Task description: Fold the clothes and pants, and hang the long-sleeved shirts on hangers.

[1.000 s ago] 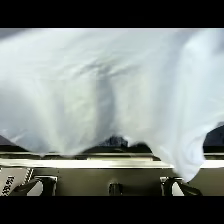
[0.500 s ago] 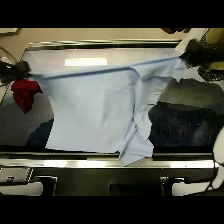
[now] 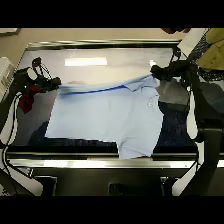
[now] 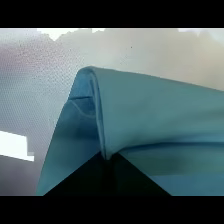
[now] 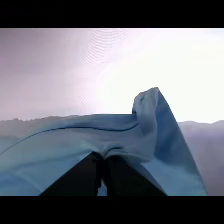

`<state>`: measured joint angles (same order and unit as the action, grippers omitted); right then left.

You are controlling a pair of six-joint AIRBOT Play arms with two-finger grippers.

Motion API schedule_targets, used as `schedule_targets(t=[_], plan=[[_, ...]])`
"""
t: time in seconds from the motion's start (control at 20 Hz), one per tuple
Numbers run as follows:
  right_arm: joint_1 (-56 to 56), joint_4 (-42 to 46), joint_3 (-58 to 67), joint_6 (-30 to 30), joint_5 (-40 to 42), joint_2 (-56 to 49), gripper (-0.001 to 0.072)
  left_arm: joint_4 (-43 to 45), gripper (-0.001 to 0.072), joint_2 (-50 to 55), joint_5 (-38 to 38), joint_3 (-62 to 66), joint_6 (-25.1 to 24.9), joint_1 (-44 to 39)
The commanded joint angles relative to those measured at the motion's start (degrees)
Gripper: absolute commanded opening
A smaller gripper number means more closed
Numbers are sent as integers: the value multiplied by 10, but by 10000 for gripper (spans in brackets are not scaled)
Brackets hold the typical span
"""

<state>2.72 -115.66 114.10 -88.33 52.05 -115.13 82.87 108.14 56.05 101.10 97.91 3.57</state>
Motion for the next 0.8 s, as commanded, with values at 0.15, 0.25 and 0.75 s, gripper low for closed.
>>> schedule_targets(t=[0.15,0.25,0.75], plan=[[37,-12,2,-1,120,32,419,-3,577,5,143,63,-10,35],[76,-13,2,-26,204,67,413,-3,576,-22,199,74,-19,63],[247,-122,-440,-175,299,329,344,-3,573,-218,310,-123,-12,172]])
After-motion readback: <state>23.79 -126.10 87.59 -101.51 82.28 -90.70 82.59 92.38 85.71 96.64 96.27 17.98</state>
